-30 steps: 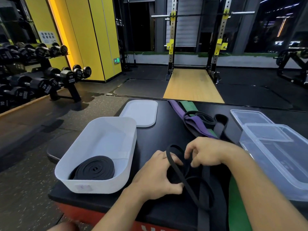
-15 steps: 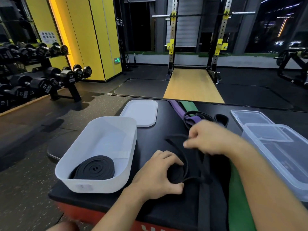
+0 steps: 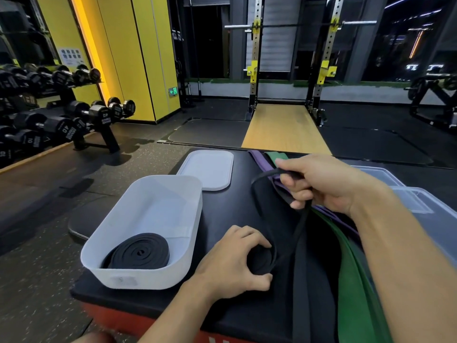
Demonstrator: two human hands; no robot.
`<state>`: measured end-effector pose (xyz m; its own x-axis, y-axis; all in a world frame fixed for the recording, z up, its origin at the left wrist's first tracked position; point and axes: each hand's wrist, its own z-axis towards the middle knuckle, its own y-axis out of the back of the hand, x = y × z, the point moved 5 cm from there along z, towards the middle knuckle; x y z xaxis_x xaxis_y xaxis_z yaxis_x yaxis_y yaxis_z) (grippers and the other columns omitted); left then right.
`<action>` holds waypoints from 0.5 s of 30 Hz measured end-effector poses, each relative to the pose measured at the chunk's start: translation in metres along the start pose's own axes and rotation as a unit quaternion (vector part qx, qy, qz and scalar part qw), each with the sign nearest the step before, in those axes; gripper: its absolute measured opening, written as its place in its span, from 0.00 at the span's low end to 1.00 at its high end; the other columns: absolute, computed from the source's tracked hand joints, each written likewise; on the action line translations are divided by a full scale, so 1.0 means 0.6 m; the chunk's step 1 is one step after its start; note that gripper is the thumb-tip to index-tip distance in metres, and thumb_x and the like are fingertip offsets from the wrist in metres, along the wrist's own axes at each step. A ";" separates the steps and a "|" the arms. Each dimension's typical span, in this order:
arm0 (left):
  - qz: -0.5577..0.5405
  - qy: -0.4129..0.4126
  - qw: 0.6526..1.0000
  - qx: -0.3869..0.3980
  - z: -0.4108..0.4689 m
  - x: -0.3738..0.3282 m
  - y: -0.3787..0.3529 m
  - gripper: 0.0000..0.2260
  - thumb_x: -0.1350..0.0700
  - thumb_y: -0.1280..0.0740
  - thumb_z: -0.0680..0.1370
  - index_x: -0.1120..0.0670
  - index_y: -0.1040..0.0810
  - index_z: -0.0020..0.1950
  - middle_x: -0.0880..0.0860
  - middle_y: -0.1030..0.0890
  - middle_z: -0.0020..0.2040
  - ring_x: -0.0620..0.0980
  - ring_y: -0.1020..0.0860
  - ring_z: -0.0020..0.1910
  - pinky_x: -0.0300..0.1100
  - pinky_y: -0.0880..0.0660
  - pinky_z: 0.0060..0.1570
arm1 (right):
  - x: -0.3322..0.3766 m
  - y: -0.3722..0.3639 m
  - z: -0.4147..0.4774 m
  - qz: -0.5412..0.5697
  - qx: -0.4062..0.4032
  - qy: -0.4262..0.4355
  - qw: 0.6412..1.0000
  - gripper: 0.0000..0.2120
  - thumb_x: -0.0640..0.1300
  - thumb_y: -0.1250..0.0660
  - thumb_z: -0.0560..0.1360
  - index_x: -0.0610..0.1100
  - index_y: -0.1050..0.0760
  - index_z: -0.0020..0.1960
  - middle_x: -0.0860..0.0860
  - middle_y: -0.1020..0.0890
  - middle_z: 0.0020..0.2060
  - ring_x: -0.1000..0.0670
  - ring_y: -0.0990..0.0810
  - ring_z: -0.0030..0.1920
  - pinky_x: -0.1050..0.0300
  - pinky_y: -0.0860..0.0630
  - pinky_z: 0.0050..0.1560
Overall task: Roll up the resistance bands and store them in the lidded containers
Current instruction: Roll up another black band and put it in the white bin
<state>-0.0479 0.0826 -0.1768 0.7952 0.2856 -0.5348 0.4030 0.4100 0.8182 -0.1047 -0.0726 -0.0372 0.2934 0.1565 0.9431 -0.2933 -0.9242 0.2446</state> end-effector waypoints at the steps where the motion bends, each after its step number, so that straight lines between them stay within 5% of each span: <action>1: -0.002 0.001 1.000 0.001 0.000 0.000 -0.001 0.24 0.37 0.29 0.67 0.39 0.24 0.62 0.31 0.28 0.62 0.37 0.33 0.66 0.41 0.26 0.62 | 0.002 -0.002 0.000 -0.004 0.003 0.008 1.000 0.21 0.54 0.35 0.82 0.46 0.31 0.34 0.53 0.39 0.26 0.52 0.40 0.25 0.54 0.22 0.36; 4: -0.004 -0.001 1.000 0.000 0.000 0.000 -0.002 0.24 0.38 0.29 0.68 0.39 0.24 0.62 0.32 0.27 0.61 0.37 0.33 0.66 0.41 0.26 0.62 | 0.007 -0.008 0.003 -0.060 0.009 0.084 0.995 0.14 0.47 0.26 0.76 0.45 0.28 0.38 0.53 0.37 0.27 0.54 0.36 0.26 0.51 0.17 0.43; 7: 0.000 0.001 1.000 -0.002 0.000 0.002 -0.002 0.24 0.37 0.29 0.68 0.39 0.24 0.63 0.31 0.28 0.62 0.37 0.33 0.67 0.41 0.26 0.62 | 0.011 -0.001 0.017 -0.167 -0.097 0.172 0.966 0.04 0.40 0.27 0.77 0.47 0.18 0.45 0.53 0.25 0.30 0.55 0.24 0.29 0.46 0.14 0.47; 10: 0.000 0.001 1.000 0.000 -0.001 0.001 -0.002 0.24 0.37 0.29 0.68 0.39 0.24 0.63 0.30 0.28 0.62 0.38 0.33 0.67 0.42 0.25 0.61 | 0.013 0.006 0.032 -0.215 -0.202 0.217 0.930 0.09 0.45 0.32 0.80 0.52 0.16 0.43 0.47 0.19 0.35 0.50 0.21 0.35 0.50 0.20 0.42; 13: 0.001 0.003 1.000 0.001 -0.001 0.001 -0.001 0.24 0.38 0.29 0.68 0.39 0.25 0.63 0.30 0.28 0.62 0.38 0.33 0.67 0.42 0.25 0.61 | 0.006 0.018 0.045 -0.335 -0.281 0.175 0.882 0.15 0.52 0.33 0.80 0.53 0.21 0.35 0.48 0.22 0.36 0.45 0.24 0.40 0.53 0.31 0.38; 15: 0.003 0.002 1.000 0.003 -0.001 0.003 -0.002 0.24 0.38 0.29 0.68 0.39 0.25 0.63 0.30 0.28 0.62 0.38 0.33 0.67 0.42 0.24 0.60 | -0.014 0.024 0.058 -0.351 -0.295 0.115 0.881 0.12 0.56 0.32 0.79 0.51 0.18 0.42 0.50 0.18 0.40 0.43 0.21 0.45 0.52 0.26 0.43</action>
<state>-0.0472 0.0830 -0.1784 0.7956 0.2926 -0.5305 0.4006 0.4028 0.8230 -0.0800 -0.0995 -0.0495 0.4189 0.7460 0.5177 -0.5554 -0.2406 0.7960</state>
